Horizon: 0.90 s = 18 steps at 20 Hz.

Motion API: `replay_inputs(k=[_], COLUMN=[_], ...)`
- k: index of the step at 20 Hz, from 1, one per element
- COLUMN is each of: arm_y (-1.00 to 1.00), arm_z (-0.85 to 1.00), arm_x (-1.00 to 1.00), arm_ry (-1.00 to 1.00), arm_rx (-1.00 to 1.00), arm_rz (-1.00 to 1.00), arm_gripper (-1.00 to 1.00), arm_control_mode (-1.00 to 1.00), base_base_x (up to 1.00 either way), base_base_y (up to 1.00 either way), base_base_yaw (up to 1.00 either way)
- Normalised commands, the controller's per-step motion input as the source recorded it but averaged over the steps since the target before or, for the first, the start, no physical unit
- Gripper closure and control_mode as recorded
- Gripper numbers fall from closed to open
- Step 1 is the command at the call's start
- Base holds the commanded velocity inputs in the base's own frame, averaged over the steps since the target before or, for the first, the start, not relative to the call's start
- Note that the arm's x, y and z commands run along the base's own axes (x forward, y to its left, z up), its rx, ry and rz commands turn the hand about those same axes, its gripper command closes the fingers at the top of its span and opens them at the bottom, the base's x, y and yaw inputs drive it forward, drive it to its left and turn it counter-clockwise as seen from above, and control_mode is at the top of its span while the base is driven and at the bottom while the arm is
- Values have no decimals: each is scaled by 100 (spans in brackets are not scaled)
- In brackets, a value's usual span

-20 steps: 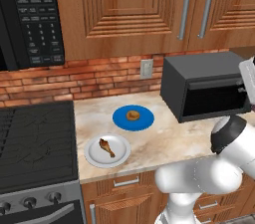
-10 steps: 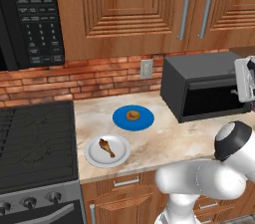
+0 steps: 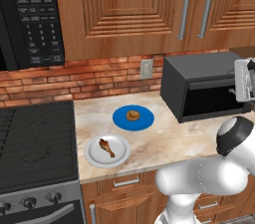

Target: Open the toaster oven door. Place the bread on the top rack in the toaster oven and place the chicken drumstick on the bottom rack.

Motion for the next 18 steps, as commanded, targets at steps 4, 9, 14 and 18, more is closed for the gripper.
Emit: replay_inputs(k=[4,9,14,18], arm_y=[-26,-15,-5,-4], arm_z=[-18,-25,-17,-10], arm_x=[2,20,33,32], arm_ry=[-2,0,0,-3], arm_rx=[2,2,0,0], arm_rz=[0,1,0,0], arm_gripper=[-100,-100,-100,-100], arm_control_mode=[-100,-100,-100,-100], base_base_x=[0,0,0,0], base_base_y=[0,0,0,0], base_base_yaw=[0,0,0,0])
